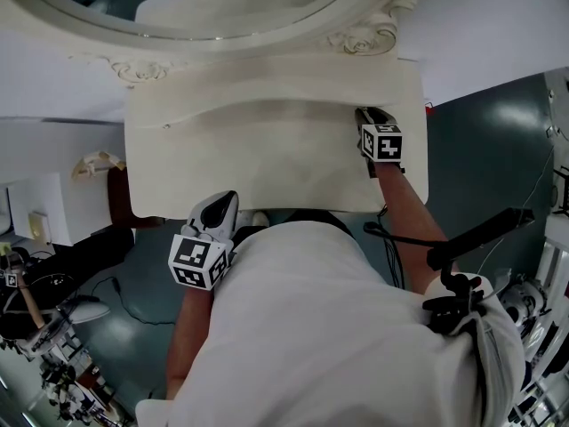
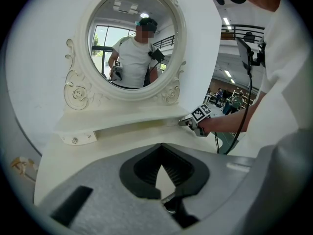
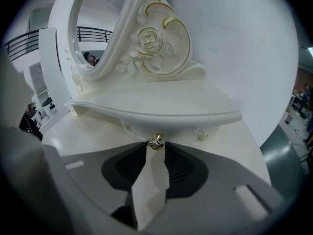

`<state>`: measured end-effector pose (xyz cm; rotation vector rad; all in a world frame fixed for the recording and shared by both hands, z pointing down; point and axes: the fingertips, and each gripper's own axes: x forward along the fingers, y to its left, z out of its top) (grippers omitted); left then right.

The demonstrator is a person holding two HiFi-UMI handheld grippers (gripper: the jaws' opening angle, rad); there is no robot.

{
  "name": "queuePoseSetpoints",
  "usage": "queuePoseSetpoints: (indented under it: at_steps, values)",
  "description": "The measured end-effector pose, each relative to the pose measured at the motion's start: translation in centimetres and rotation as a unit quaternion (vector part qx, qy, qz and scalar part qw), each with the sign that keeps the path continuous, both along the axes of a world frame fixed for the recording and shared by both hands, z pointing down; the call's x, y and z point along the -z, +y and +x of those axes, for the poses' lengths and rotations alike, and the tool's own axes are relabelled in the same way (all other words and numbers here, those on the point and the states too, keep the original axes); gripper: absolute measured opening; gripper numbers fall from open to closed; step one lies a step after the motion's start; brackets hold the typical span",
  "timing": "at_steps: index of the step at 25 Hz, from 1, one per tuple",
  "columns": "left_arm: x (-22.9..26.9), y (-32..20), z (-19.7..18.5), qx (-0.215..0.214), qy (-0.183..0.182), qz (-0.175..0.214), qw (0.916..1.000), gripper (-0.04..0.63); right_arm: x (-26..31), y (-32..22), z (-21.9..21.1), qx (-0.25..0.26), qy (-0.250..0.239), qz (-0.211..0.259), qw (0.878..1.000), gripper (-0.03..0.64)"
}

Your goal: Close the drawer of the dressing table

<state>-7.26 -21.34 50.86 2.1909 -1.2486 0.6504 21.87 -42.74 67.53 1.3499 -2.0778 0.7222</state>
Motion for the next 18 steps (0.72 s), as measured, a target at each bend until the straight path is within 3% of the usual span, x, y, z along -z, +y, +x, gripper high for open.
queuePoseSetpoints:
  at_steps: [10,18]
  values:
    - [0.1,1.5,-2.5,-0.011,0.014,0.011,0.9998,0.003,-0.7,3.3,-0.3,-0.023,0.023,-0.015,0.999,0.098]
    - [0.4,3.7,-5.4,-0.028,0.033,0.025,0.9988,0.003,0.6,8.2,-2.5,-0.032,0.043,-0.015,0.998,0.011]
